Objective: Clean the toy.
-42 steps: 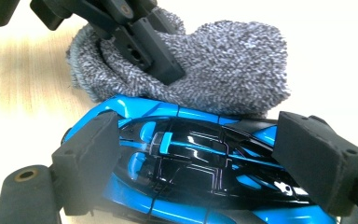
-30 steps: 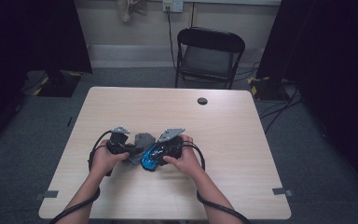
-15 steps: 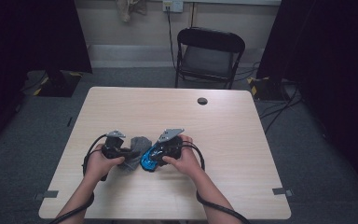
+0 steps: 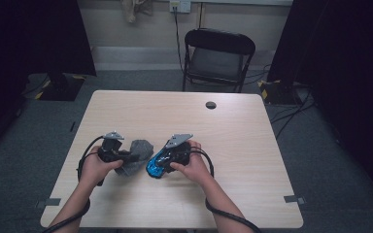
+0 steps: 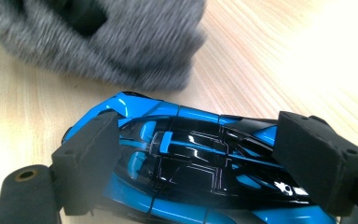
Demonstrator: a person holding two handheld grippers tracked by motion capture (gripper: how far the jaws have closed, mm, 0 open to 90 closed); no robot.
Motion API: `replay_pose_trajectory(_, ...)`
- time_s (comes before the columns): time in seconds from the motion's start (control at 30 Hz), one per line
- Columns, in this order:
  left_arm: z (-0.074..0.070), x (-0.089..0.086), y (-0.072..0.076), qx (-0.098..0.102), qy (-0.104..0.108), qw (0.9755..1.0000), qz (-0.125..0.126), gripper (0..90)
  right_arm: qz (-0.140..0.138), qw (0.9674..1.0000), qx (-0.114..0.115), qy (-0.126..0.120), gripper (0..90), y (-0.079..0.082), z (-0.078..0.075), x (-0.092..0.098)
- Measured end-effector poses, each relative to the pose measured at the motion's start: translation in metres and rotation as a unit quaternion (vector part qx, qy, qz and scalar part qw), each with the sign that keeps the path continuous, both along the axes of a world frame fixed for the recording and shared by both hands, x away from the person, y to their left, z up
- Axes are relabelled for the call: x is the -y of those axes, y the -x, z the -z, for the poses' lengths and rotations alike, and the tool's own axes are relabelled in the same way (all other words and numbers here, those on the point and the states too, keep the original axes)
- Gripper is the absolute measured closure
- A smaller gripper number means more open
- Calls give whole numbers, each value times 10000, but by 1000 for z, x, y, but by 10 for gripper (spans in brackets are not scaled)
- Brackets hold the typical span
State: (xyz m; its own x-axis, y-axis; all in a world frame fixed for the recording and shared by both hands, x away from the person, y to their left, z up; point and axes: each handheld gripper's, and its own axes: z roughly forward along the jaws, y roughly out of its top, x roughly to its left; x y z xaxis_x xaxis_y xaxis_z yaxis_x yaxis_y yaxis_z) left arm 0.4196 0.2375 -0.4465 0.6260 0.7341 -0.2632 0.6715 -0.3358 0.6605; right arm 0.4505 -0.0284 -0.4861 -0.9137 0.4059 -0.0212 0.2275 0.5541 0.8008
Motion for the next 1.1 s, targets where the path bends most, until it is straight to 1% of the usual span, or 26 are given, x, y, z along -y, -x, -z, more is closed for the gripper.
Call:
replay_pose_trajectory(0.03,-3,1,-4,41,39,10000,-59,740,-1,10000,0,8,144,0,0,0)
replay_pose_trajectory(0.07,-5,1,-7,70,57,9999,-67,740,-2,10000,-4,5,144,0,0,0)
replay_pose_trajectory(0.13,-7,3,-15,10,124,9999,-96,740,-1,10000,3,-3,144,0,0,0)
replay_pose_trajectory(0.17,-7,6,-21,38,135,9998,-106,740,-4,10000,6,-9,144,0,0,0)
replay_pose_trajectory(0.23,-7,11,-29,79,101,9999,-107,740,-6,10000,10,-10,144,0,0,0)
replay_pose_trajectory(0.37,-7,23,-46,181,119,9997,-131,741,-13,10000,7,-13,144,0,0,0)
replay_pose_trajectory(0.4,-6,26,-50,170,84,9997,-130,743,-11,10000,5,-10,144,0,0,0)
replay_pose_trajectory(0.43,-6,29,-53,200,53,9996,-175,743,-8,10000,7,-12,144,0,0,0)
replay_pose_trajectory(0.5,-5,35,-60,242,25,9996,-165,743,-19,10000,16,-30,144,0,1,1)
replay_pose_trajectory(0.53,-4,37,-62,275,24,9994,-201,743,-24,10000,15,-28,144,0,1,1)
replay_pose_trajectory(0.63,2,46,-71,245,40,9994,-224,743,-37,10000,7,-19,144,-1,0,1)
replay_pose_trajectory(0.77,12,55,-80,201,100,9993,-288,743,-43,10000,7,-15,144,-1,0,1)
replay_pose_trajectory(0.8,13,57,-81,220,98,9992,-308,742,-45,10000,13,-22,144,-1,1,1)
replay_pose_trajectory(0.83,17,59,-83,259,108,9989,-375,741,-45,10000,16,-23,144,-1,1,1)
replay_pose_trajectory(0.87,20,60,-85,220,144,9988,-420,741,-45,10000,16,-24,144,-1,1,1)
replay_pose_trajectory(0.9,23,61,-86,225,154,9986,-443,741,-42,10000,17,-23,144,-1,1,1)
replay_pose_trajectory(1.07,32,72,-88,244,55,9992,-319,732,-42,10000,8,-21,144,-1,0,1)
replay_pose_trajectory(1.1,33,74,-88,237,95,9991,-329,731,-43,10000,10,-26,144,-1,1,1)
